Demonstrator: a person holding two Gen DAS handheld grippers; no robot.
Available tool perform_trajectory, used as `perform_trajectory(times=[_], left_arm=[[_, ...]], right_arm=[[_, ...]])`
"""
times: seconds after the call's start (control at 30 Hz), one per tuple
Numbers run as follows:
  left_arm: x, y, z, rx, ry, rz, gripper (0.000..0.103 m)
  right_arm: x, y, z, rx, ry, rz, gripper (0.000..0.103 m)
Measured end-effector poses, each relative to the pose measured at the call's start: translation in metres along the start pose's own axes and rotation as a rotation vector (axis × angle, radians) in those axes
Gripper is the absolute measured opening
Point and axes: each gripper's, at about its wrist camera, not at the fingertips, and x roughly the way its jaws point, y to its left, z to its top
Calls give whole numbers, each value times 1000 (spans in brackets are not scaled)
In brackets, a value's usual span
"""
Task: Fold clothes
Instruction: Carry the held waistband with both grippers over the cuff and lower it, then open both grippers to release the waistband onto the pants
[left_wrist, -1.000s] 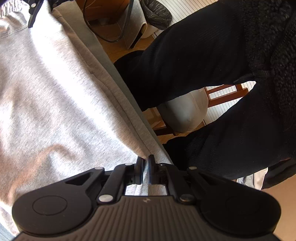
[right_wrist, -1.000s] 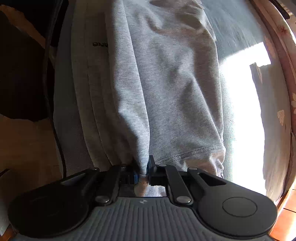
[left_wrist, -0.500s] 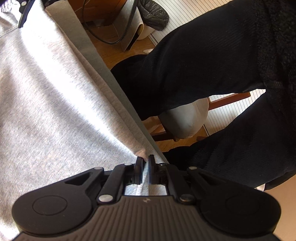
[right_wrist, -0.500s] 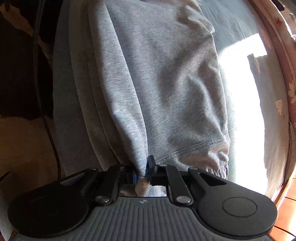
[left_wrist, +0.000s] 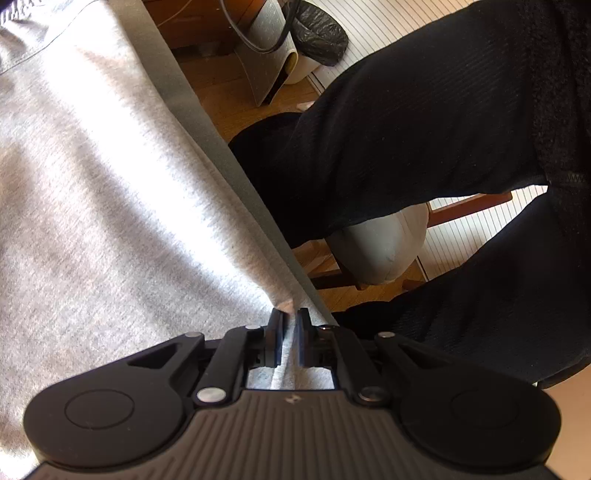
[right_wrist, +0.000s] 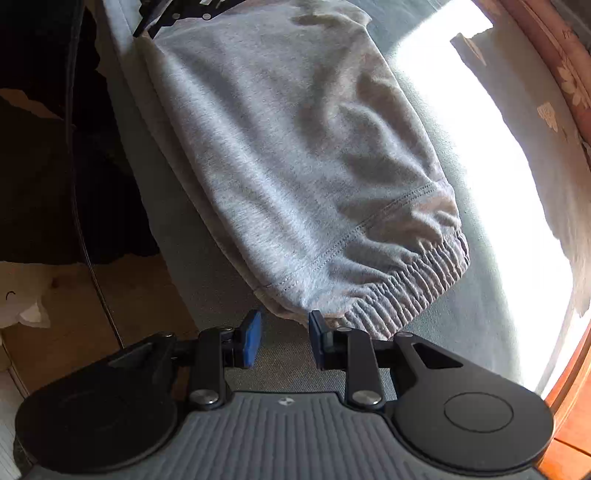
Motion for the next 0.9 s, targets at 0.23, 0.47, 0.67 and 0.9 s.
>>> perform_trajectory(times=[0.23, 0.47, 0.67, 0.9], left_arm=[[2, 9, -6, -67, -41, 9, 4], [-39, 6, -34, -301, -236, 89, 39], [-46, -49, -73, -380, -338, 322, 42], [-31, -115, -160, -776, -418, 460, 46]], right_arm=[[-6, -15, -10, 340, -65, 93, 32], [4, -28, 3, 565, -103, 165, 32], [-13, -15, 15, 822, -106, 62, 32], [-33, 37, 94, 894, -253, 96, 32]])
